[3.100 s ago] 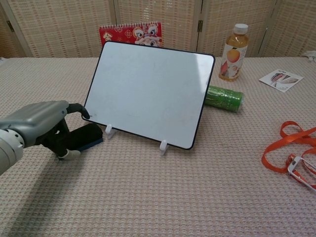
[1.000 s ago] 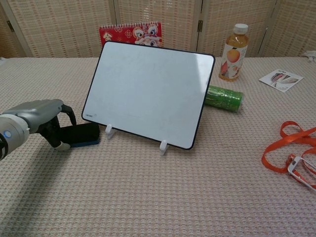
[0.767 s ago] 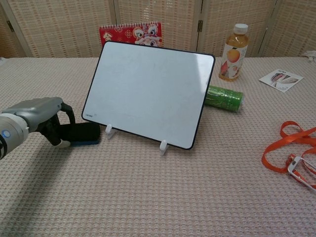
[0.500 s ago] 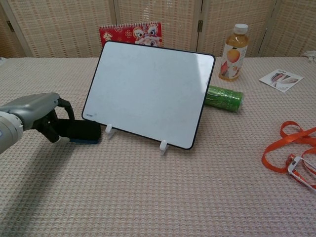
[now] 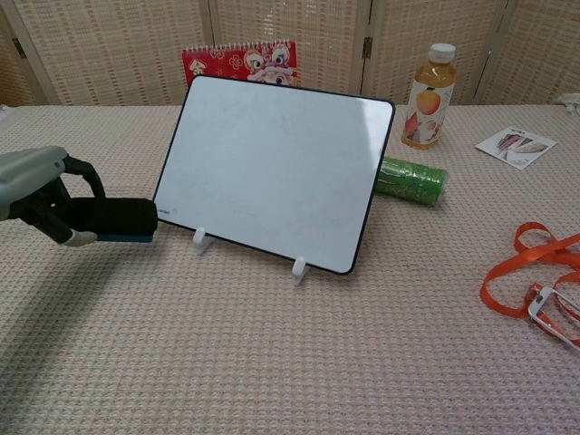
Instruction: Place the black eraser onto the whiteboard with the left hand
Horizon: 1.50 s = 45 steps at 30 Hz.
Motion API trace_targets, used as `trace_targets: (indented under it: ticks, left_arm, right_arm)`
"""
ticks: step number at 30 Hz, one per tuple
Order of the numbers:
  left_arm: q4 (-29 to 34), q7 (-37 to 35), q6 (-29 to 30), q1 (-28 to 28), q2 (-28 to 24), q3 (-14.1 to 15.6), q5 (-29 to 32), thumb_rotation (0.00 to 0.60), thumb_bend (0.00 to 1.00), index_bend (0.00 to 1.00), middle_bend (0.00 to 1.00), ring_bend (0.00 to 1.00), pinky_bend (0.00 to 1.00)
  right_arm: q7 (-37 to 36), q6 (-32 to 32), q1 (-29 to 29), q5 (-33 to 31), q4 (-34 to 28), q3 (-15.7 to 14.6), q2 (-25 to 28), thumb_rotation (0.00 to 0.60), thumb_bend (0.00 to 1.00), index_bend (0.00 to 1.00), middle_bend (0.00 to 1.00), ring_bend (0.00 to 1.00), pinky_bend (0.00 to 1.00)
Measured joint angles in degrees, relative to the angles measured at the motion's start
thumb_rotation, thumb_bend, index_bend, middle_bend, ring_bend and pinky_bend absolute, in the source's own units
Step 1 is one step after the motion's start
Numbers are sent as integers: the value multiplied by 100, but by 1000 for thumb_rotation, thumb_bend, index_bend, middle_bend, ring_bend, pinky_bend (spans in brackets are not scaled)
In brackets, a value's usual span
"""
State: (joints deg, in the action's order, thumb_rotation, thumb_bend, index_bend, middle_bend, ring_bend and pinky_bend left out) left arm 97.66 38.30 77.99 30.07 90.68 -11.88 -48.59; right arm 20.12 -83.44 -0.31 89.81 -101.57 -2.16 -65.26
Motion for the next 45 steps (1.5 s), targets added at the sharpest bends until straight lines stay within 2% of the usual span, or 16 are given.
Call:
trace_targets:
  ticks: [6, 10, 19, 25, 31, 35, 45]
  left_arm:
    - [93, -657, -16, -129, -180, 33, -468, 600, 399, 612, 1000, 1000, 1000]
    - [-142, -1080, 85, -164, -87, 63, -1144, 600, 400, 583, 1000, 1000, 1000]
    - [-1632, -1660, 619, 14, 1078, 5, -2407, 600, 403, 574, 1000, 1000, 1000]
    - [-2508, -2425, 974, 217, 1738, -167, -2987, 600, 405, 559, 1000, 1000, 1000]
    - [-3584, -2986, 1133, 505, 2396, -305, -3295, 600, 408, 544, 1000, 1000, 1000]
    - [-4204, -3080, 1031, 766, 2826, -404, -3366, 600, 408, 539, 1000, 1000, 1000]
    - [-4939, -3017, 672, 1217, 3364, -616, -3344, 600, 408, 534, 1000, 1000, 1000]
  right_arm:
    - [51, 45, 16, -44, -6, -2, -28, 600, 298, 0, 0, 0, 0]
    - [45, 37, 16, -34, -14, -9, -24, 600, 299, 0, 0, 0, 0]
    - [-130, -7, 11, -41, -32, 9, 69, 600, 299, 0, 0, 0, 0]
    - [-186, 1, 26, -90, -49, 39, 99, 600, 299, 0, 0, 0, 0]
    - [-231, -36, 11, -36, -66, 16, 122, 600, 298, 0, 0, 0, 0]
    - [-317, -115, -19, 45, -76, -9, 165, 600, 298, 0, 0, 0, 0]
    - [-514, -162, -44, 156, -82, -54, 267, 600, 299, 0, 0, 0, 0]
